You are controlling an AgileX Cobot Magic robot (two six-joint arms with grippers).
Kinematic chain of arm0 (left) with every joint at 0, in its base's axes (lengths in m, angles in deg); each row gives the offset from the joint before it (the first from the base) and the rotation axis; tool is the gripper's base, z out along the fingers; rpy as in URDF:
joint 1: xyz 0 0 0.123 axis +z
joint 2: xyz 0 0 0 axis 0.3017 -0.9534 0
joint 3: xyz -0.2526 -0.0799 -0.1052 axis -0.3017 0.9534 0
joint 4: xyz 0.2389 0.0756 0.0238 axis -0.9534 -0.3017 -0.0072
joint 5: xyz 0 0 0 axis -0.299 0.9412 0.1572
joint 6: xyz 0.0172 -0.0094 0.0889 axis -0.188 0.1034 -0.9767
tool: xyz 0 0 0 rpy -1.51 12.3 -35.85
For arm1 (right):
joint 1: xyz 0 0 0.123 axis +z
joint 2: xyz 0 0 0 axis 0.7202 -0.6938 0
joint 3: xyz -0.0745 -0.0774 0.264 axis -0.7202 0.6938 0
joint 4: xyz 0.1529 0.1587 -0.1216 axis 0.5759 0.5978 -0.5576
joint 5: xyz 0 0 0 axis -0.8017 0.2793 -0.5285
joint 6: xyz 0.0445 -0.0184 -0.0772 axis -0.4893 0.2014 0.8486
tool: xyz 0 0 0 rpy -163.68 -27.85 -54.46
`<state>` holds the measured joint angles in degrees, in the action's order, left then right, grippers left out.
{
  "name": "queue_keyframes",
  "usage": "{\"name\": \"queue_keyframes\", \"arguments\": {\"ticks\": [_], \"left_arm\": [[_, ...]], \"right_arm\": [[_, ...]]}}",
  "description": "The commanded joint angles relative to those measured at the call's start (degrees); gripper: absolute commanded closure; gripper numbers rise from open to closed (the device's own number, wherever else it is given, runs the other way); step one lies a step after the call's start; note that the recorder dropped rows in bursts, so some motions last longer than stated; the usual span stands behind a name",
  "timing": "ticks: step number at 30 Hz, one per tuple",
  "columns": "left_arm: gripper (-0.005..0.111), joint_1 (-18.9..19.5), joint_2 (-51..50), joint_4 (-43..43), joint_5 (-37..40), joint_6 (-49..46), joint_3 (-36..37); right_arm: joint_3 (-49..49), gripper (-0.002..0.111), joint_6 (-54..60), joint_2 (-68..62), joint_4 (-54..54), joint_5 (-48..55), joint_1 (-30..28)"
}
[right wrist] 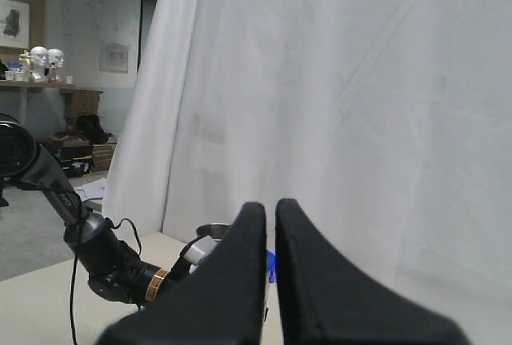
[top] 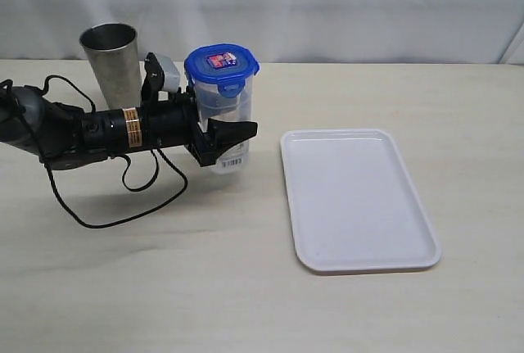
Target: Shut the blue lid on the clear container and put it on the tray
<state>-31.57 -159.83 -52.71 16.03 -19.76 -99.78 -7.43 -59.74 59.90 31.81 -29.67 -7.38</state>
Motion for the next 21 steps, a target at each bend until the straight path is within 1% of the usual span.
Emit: {"name": "queue_keyframes", "arguments": {"ticks": [1, 11, 15, 17, 21], "left_arm": [[0.107, -0.36, 0.84, 1.02, -1.47, 0.29, -0.34], [0.107, -0.36, 0.84, 0.77, -1.62, 0.29, -0.34], [0.107, -0.36, 0.84, -3.67, -4.59, 0.09, -0.34], [0.107, -0.6, 0.84, -3.88, -4.92, -0.02, -0.34], [0.107, -0.84, 0.84, -2.34, -4.92, -0.14, -0.34]], "right_arm": [[0.24, 0.104, -0.18, 0.17, 0.0, 0.37, 0.0], [0.24, 0.104, -0.18, 0.17, 0.0, 0.37, 0.0], [0.38, 0.104, -0.18, 0.17, 0.13, 0.11, 0.0], [0.84, 0.104, -0.18, 0.17, 0.14, 0.11, 0.12], [3.96, 0.104, -0.18, 0.17, 5.17, -0.15, -0.03]]}}
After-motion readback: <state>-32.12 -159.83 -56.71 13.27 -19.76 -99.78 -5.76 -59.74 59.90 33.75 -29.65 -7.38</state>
